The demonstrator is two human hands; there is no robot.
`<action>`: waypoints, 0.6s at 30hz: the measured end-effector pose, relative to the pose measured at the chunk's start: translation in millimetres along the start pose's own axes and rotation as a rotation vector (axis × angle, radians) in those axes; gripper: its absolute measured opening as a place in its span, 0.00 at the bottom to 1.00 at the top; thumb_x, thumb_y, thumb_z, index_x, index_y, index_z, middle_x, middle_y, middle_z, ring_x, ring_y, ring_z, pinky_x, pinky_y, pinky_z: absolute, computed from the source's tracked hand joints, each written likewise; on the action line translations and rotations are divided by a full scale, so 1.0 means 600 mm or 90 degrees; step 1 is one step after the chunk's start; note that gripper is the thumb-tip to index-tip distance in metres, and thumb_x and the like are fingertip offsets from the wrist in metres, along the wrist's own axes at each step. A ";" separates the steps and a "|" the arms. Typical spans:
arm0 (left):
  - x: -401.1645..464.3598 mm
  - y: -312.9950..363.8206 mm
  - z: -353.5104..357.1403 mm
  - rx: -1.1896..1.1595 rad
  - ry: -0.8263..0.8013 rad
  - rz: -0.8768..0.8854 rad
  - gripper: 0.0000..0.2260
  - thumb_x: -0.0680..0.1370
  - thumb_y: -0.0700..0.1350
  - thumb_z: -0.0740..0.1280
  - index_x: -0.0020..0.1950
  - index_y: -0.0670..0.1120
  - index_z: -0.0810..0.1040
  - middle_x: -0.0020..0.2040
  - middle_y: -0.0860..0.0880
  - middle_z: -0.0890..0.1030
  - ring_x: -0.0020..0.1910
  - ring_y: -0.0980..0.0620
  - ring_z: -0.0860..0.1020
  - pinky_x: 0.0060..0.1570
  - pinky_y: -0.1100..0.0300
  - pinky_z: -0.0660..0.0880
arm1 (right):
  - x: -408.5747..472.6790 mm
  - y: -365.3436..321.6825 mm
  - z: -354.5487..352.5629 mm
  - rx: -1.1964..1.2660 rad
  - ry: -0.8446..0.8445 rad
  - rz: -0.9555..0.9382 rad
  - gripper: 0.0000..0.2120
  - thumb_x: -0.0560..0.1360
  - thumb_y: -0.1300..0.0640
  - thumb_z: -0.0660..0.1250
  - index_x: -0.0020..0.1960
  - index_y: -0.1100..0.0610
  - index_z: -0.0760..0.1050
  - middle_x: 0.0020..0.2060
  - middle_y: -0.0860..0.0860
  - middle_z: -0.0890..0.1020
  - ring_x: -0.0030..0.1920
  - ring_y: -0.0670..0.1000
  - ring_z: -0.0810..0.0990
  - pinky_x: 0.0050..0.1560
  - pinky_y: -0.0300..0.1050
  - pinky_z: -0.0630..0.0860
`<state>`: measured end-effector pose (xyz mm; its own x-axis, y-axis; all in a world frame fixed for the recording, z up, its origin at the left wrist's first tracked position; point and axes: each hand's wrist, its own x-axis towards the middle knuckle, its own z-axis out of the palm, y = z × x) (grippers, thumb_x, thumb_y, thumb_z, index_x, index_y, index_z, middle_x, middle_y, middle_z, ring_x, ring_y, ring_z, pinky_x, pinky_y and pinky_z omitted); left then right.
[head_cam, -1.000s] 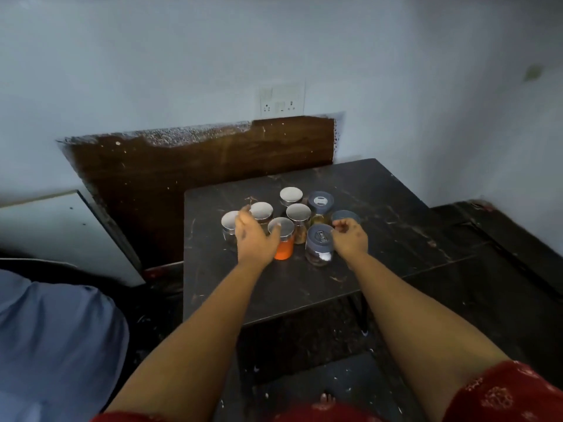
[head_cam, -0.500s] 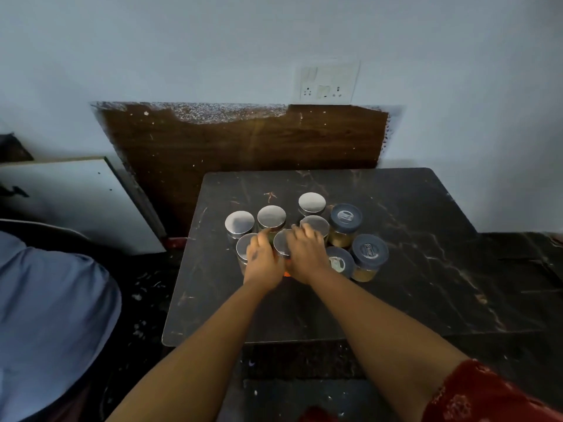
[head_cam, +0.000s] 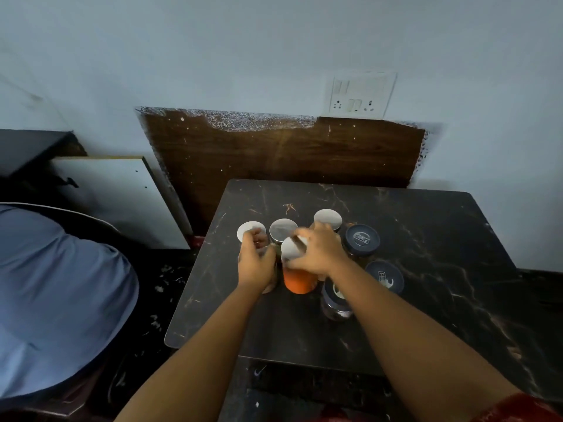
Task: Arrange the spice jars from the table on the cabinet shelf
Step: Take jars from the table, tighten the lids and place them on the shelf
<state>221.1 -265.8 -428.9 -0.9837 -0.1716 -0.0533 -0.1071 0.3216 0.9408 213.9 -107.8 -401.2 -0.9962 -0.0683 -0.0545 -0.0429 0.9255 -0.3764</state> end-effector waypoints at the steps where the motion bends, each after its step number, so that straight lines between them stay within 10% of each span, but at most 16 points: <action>1: -0.005 0.014 0.001 -0.031 0.013 -0.030 0.13 0.79 0.45 0.66 0.60 0.55 0.68 0.50 0.59 0.74 0.48 0.60 0.74 0.50 0.61 0.71 | 0.003 0.002 -0.027 0.056 -0.007 0.004 0.34 0.58 0.34 0.74 0.62 0.40 0.73 0.54 0.51 0.70 0.60 0.54 0.68 0.55 0.50 0.69; 4: -0.014 0.058 0.005 -0.260 -0.075 -0.190 0.04 0.80 0.52 0.63 0.52 0.54 0.75 0.49 0.55 0.78 0.51 0.54 0.76 0.46 0.60 0.72 | 0.009 0.003 -0.105 0.257 -0.008 0.013 0.34 0.54 0.35 0.76 0.59 0.37 0.75 0.54 0.44 0.69 0.58 0.47 0.70 0.51 0.45 0.69; 10: -0.030 0.107 0.025 -0.663 -0.485 -0.375 0.33 0.73 0.66 0.63 0.69 0.45 0.71 0.64 0.36 0.78 0.57 0.39 0.80 0.53 0.50 0.79 | 0.001 -0.002 -0.177 0.668 0.072 0.060 0.36 0.59 0.42 0.78 0.66 0.38 0.70 0.55 0.42 0.72 0.57 0.48 0.73 0.50 0.45 0.75; 15: -0.031 0.159 0.055 -0.615 -0.391 -0.277 0.29 0.74 0.62 0.66 0.68 0.45 0.69 0.62 0.38 0.78 0.58 0.41 0.80 0.49 0.52 0.81 | -0.006 -0.006 -0.161 0.864 0.162 0.247 0.48 0.58 0.36 0.78 0.71 0.42 0.58 0.61 0.49 0.72 0.55 0.53 0.77 0.47 0.52 0.77; 18: -0.030 0.172 0.060 -0.356 -0.293 -0.027 0.22 0.75 0.55 0.70 0.66 0.51 0.66 0.64 0.42 0.73 0.58 0.46 0.78 0.49 0.55 0.81 | -0.010 0.009 -0.158 1.006 0.142 0.274 0.45 0.60 0.40 0.78 0.70 0.47 0.61 0.59 0.54 0.76 0.53 0.56 0.79 0.42 0.53 0.79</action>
<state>222.4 -196.2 -342.7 -0.9546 0.2757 -0.1129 -0.1776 -0.2223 0.9587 212.2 -66.9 -315.4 -0.9100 0.2579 -0.3247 0.1977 -0.4185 -0.8865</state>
